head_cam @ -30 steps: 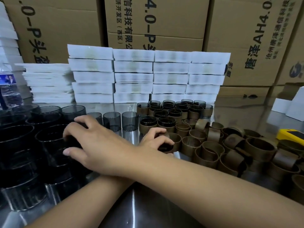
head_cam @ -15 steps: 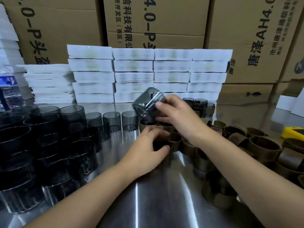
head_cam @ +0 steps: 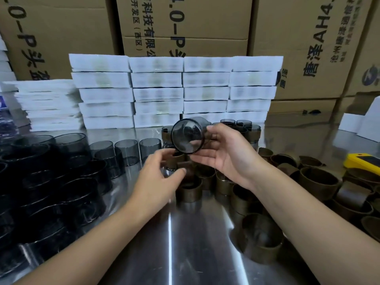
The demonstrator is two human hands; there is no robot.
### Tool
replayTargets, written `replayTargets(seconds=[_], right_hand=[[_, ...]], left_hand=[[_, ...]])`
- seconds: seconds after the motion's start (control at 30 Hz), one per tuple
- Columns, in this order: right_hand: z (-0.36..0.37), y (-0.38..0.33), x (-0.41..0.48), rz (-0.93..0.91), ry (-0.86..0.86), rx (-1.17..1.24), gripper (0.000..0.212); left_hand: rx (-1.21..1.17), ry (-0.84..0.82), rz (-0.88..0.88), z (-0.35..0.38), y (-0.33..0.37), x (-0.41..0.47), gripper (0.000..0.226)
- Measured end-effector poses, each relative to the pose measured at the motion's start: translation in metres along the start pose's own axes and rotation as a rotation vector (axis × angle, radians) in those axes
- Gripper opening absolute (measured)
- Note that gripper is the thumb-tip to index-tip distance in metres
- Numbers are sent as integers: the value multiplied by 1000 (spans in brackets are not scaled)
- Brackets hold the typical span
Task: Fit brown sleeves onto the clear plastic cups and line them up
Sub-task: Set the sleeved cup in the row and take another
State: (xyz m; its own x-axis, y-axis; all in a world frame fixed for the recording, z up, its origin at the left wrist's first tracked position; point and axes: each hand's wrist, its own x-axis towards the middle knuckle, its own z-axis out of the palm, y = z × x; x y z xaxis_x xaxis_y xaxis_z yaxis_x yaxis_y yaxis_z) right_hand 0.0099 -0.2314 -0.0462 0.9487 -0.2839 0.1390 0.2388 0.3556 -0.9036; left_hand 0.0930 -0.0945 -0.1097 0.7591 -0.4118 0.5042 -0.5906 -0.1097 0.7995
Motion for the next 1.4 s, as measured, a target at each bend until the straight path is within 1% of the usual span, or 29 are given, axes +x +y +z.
replayTargets(seconds=[0.03,0.1,0.17,0.23,0.3,0.37,0.43,0.47,0.53,0.57,0.63,0.67,0.7,0.73,0.8,0.87,0.93,1.0,1.1,1.23,1.27,1.33,1.4], right_hand=[[-1,1,0,12,-6,-22,19],[-4,1,1,26,-10,-81,20],[-6,2,1,31,-10,-134,22],[-7,3,1,42,-16,-167,24],[-6,5,0,56,-50,-189,25],[-4,8,-2,70,-116,-227,24],[-2,9,-4,80,-151,-296,27],[-2,10,-4,72,-131,-350,29],[-3,11,-2,-1,-10,-547,30],[-4,11,-1,-54,63,-673,28],[-8,15,2,-137,136,-872,20],[-10,17,2,-146,126,-935,16],[-12,20,2,-136,96,-993,12],[-13,22,2,-119,64,-1067,11],[-15,26,3,-106,30,-1242,23],[-16,28,3,-128,24,-1340,36],[-15,28,1,-132,14,-1344,42],[-15,29,1,-134,7,-1345,43],[-14,31,2,-164,-15,-1310,36],[-11,33,3,-105,-49,-1022,32],[-12,32,3,-90,-34,-958,30],[-11,29,3,-64,10,-838,25],[-11,26,4,-33,69,-748,23]], left_hand=[[-76,32,-47,0,1,2,43],[-207,55,-86,-1,3,4,43],[-412,16,-82,-4,6,5,40],[-592,-49,-111,-6,8,4,46],[-577,-81,-121,-6,9,2,47],[-539,-81,-125,-6,10,1,42],[-557,-97,-127,-7,10,0,49],[-569,-104,-124,-8,10,0,55],[-593,-90,-130,-8,10,0,58],[-607,-74,-152,-9,9,1,53],[-667,-50,-232,-9,9,3,29],[-715,-44,-276,-9,10,4,18],[-768,-30,-317,-9,12,5,13],[-819,-8,-347,-9,13,5,14],[-916,29,-386,-9,14,6,21],[-974,31,-401,-9,16,5,24],[-983,-8,-415,-10,15,5,19],[-993,-53,-446,-10,15,4,17],[-993,-83,-496,-10,16,4,30],[-968,-129,-483,-12,14,3,48],[-968,-146,-475,-13,14,3,47],[-994,-176,-455,-14,14,4,36],[-1007,-185,-456,-15,14,4,32]])
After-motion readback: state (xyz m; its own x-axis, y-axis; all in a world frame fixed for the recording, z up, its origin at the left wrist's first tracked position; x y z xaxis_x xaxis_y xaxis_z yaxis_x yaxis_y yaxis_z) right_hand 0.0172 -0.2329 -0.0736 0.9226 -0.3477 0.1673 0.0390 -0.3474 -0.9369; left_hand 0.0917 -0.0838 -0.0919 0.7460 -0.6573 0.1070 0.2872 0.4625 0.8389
